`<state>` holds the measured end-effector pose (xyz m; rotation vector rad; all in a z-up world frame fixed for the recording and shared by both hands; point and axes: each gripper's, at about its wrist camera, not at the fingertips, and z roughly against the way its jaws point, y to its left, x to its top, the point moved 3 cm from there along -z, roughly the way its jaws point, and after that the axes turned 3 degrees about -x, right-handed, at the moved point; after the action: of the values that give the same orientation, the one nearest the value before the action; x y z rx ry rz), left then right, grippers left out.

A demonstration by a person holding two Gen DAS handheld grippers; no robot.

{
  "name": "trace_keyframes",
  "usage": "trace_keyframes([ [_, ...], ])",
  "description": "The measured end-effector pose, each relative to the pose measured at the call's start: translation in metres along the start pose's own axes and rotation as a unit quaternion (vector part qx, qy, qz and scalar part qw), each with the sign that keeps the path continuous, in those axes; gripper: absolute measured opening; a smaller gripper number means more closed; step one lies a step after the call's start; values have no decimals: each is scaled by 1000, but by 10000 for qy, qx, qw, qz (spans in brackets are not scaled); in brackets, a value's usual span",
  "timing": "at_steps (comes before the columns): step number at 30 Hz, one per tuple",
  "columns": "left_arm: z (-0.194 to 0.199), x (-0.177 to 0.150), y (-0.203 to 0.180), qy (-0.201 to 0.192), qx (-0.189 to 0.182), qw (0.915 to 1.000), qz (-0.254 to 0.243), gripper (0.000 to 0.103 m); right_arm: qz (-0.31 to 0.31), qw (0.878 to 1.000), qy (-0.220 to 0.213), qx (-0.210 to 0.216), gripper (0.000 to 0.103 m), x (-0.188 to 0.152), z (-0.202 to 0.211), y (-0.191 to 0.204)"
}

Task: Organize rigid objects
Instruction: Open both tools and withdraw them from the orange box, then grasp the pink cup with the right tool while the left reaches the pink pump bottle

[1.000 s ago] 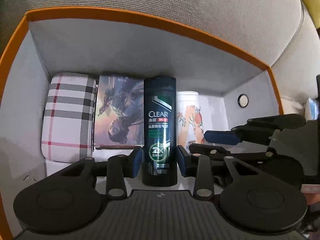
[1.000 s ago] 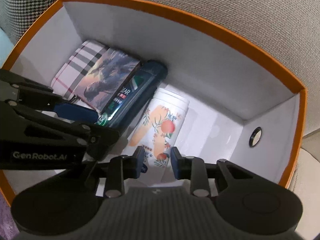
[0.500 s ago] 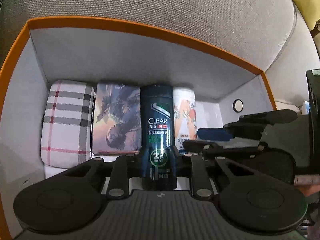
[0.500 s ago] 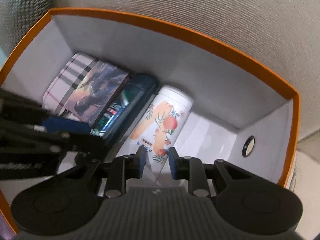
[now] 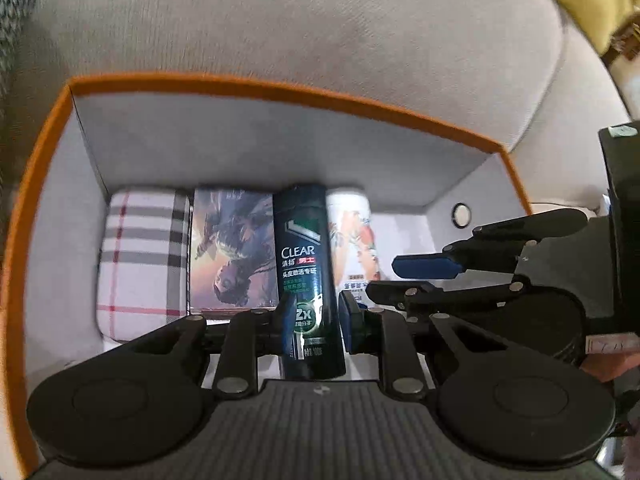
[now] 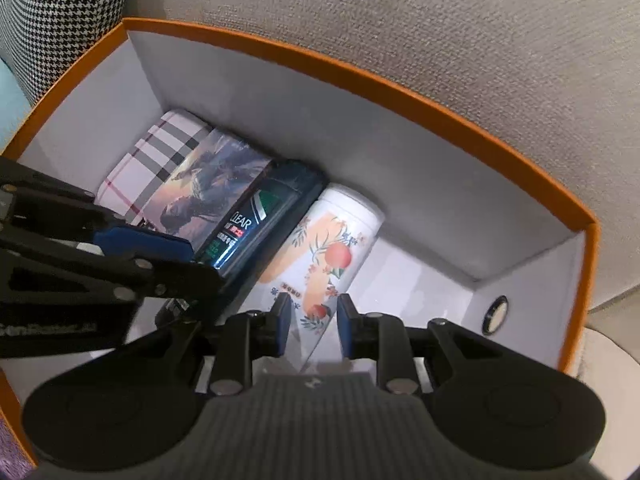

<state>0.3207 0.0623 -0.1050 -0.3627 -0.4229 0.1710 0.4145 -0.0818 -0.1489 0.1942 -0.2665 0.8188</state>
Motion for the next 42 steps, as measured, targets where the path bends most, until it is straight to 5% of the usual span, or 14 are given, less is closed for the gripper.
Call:
trace_keyframes([
  [8, 43, -23, -24, -394, -92, 9985, -364, 24, -187, 9989, -403, -131, 26, -24, 46, 9],
  [18, 128, -82, -51, -1024, -509, 9918, -571, 25, -509, 9837, -1692, -349, 35, -83, 127, 50],
  [23, 142, -132, -52, -771, -503, 9943, -533, 26, -982, 9726, -2092, -260, 39, -134, 150, 77],
  [33, 107, -235, -31, 612, -9, 9981, 46, 26, -1177, 9871, -944, 528, 38, -233, 116, 156],
  [42, 105, -260, -19, 495, 72, 9986, 166, 25, -266, 9967, -372, 665, 40, -246, 92, 209],
])
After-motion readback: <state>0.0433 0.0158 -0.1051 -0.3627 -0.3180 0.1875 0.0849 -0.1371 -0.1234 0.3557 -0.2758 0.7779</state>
